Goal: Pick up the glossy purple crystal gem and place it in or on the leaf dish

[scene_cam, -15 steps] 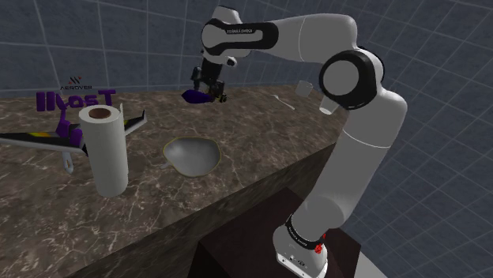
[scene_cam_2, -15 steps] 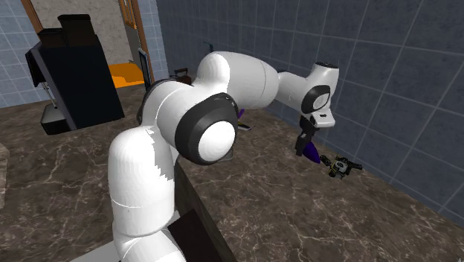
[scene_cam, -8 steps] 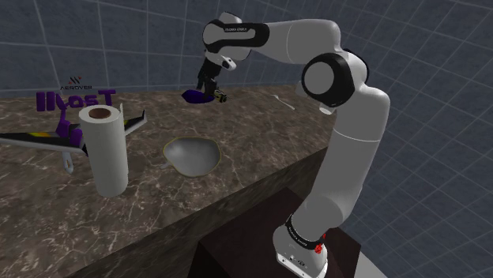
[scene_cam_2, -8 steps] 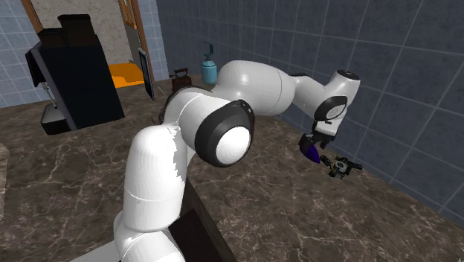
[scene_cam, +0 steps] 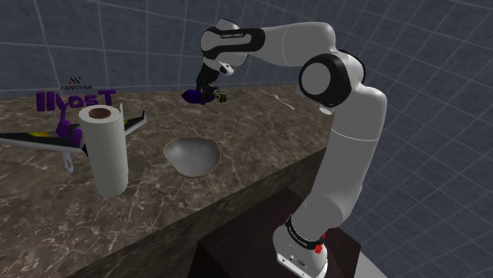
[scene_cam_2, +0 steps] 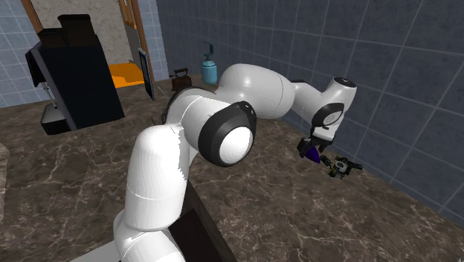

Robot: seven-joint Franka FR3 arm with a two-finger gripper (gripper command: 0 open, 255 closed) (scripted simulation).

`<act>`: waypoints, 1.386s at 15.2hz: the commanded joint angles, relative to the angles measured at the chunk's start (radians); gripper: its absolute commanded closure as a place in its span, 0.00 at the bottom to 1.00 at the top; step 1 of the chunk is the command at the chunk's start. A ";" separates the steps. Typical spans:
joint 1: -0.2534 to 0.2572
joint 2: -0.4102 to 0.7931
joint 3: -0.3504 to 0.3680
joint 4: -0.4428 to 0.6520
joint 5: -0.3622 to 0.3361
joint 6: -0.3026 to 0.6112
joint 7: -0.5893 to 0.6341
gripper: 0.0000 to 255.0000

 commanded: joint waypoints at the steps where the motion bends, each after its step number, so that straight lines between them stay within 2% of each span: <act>1: 0.000 0.000 0.000 -0.001 0.000 0.001 0.000 0.00; 3: 0.000 0.000 0.000 -0.001 0.000 0.001 0.000 0.00; 4: 0.000 0.000 0.000 -0.001 0.000 0.001 0.000 1.00; 13: 0.000 0.000 0.000 -0.001 0.000 0.001 0.000 1.00; 21: -0.001 -0.023 -0.003 0.075 -0.011 -0.095 0.020 1.00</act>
